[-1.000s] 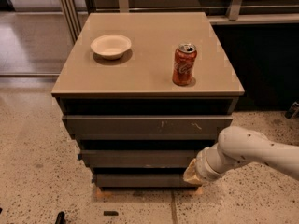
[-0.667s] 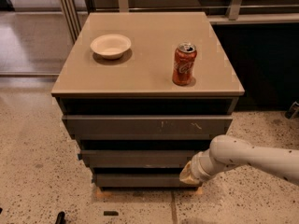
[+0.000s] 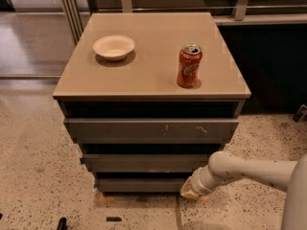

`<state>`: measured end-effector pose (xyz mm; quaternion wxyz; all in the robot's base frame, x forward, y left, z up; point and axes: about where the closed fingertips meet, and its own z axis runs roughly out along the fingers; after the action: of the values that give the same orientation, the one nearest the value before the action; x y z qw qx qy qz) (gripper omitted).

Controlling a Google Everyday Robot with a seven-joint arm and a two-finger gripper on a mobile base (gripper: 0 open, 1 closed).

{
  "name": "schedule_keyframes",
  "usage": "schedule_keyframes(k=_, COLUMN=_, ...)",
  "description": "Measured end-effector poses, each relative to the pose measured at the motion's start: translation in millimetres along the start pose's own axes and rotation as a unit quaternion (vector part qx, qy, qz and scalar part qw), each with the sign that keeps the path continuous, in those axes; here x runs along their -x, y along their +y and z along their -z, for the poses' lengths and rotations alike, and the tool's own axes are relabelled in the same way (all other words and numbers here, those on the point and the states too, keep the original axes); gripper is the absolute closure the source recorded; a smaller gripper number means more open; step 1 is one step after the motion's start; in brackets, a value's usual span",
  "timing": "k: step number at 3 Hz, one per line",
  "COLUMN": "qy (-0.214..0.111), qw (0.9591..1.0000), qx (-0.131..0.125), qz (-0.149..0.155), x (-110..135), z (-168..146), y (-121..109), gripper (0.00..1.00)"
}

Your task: Open bottom drawer

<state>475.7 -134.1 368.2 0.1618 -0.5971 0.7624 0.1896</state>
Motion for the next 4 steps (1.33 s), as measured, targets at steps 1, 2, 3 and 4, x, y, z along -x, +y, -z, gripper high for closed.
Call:
schedule_keyframes(k=1, qy=-0.004, qw=1.0, qx=-0.005, qz=0.006, x=-11.5, z=-20.1, y=0.2, gripper=1.0)
schedule_keyframes(k=2, qy=-0.012, qw=0.9993, qx=-0.027, qz=0.023, x=-46.2, z=-83.4, y=-1.7, gripper=1.0)
schedule_keyframes(k=3, qy=-0.018, qw=0.9995, qx=-0.021, qz=0.016, x=-56.0, z=-109.7, y=9.3, gripper=0.86)
schedule_keyframes(k=4, qy=-0.01, qw=0.9987, qx=-0.036, qz=0.035, x=-62.4, z=-95.5, y=17.5, gripper=0.55)
